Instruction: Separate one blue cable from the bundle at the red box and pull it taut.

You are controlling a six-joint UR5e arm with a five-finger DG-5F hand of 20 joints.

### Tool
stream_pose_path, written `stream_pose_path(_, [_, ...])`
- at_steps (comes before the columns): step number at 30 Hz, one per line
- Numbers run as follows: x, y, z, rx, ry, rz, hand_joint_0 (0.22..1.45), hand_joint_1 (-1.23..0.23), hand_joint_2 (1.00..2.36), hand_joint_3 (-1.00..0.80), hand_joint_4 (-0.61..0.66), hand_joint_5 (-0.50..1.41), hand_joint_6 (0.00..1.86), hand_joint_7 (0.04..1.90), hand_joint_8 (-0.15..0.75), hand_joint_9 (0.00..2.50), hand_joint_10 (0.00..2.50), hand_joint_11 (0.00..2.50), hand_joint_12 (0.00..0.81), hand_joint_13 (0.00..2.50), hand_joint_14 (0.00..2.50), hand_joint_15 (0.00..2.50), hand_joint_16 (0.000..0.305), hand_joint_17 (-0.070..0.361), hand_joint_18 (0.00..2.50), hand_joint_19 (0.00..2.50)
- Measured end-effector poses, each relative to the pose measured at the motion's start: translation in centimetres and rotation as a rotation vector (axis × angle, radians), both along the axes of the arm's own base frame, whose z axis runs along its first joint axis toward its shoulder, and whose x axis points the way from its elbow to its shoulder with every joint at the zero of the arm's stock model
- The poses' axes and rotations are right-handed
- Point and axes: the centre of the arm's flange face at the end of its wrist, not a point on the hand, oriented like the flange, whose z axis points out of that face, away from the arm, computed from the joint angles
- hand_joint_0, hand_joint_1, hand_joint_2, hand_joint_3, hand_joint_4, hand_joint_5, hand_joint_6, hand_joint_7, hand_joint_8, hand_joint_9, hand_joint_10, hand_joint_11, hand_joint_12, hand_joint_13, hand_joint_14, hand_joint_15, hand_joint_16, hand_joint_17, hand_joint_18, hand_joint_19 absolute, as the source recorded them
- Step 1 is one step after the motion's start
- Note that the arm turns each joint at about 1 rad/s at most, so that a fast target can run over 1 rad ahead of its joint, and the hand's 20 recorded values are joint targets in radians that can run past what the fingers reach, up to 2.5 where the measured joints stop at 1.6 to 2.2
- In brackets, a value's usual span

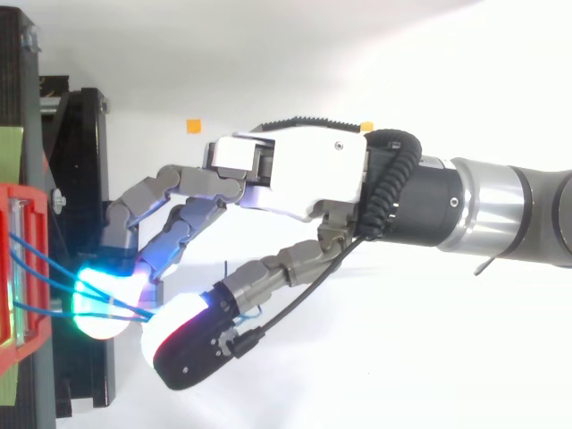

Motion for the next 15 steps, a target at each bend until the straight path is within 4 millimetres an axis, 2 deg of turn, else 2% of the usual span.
stream_pose_path(4, [-0.01,-0.20,0.00,0.000,0.000,0.002,0.58,-0.67,1.01,-0.36,0.08,-0.17,0.85,0.79,0.268,0.99,0.02,0.86,0.309,0.87,0.02,0.62,0.047,0.105,0.69,0.78])
stream_pose_path(9, [-0.02,-0.32,0.00,-0.001,0.000,0.002,0.60,-0.75,1.01,-0.28,0.06,-0.17,0.87,0.81,0.276,1.00,0.02,0.86,0.313,0.88,0.02,0.62,0.048,0.109,0.72,0.76])
stream_pose_path(15, [-0.03,-0.43,-0.02,-0.002,0.000,0.007,0.62,-0.83,1.01,-0.19,-0.03,-0.18,0.91,0.84,0.263,0.99,0.02,0.87,0.310,0.89,0.02,0.62,0.047,0.107,0.74,0.77])
